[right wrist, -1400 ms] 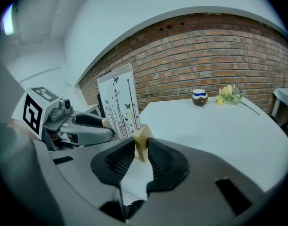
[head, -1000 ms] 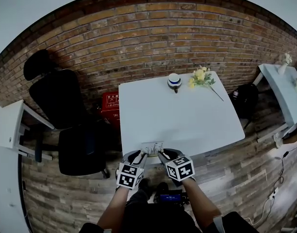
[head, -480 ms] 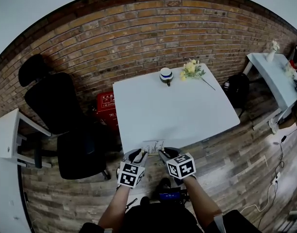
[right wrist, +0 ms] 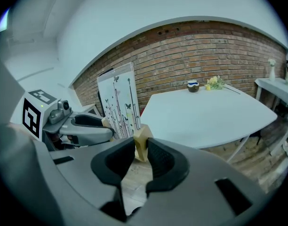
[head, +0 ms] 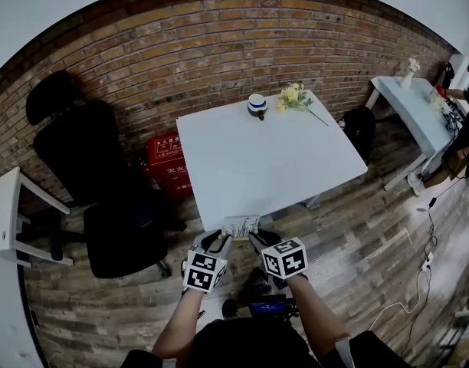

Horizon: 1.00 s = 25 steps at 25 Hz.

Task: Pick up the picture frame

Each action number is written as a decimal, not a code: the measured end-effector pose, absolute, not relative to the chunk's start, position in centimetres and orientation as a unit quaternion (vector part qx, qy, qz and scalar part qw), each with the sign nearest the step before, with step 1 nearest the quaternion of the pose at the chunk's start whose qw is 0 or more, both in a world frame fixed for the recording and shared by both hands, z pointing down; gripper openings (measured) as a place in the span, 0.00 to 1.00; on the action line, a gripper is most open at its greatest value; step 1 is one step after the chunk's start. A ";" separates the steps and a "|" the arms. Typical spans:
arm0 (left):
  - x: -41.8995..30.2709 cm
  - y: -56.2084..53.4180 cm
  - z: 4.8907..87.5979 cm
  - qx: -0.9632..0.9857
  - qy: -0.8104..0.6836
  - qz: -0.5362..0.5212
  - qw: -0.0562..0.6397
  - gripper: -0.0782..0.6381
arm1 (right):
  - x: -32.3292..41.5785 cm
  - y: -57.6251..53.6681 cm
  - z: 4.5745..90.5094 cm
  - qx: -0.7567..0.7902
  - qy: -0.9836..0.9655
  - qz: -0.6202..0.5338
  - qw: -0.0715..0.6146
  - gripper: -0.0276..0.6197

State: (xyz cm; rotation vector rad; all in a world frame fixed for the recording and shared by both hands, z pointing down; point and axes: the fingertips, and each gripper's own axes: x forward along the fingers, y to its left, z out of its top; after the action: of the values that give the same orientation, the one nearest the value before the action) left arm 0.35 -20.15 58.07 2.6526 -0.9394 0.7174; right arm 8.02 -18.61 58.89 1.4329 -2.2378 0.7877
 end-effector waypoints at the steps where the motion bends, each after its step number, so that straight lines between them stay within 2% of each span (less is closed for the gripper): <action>1: -0.1 -19.5 58.2 0.908 -0.317 0.246 0.119 0.27 | 7.6 -17.9 59.0 0.512 -0.791 0.281 0.184 0.18; 10: -1.0 -15.7 58.0 0.920 -0.286 0.239 0.119 0.27 | 6.6 -13.6 58.6 0.539 -0.770 0.284 0.191 0.18; 25: 3.0 -13.9 58.1 0.923 -0.274 0.247 0.110 0.27 | 10.4 -11.6 58.8 0.547 -0.763 0.291 0.185 0.18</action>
State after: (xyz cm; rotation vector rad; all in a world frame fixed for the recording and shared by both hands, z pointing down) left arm 2.96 -13.86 58.14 2.7116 -0.8059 0.7246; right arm 10.44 -11.57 58.82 1.5410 -2.1513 0.8201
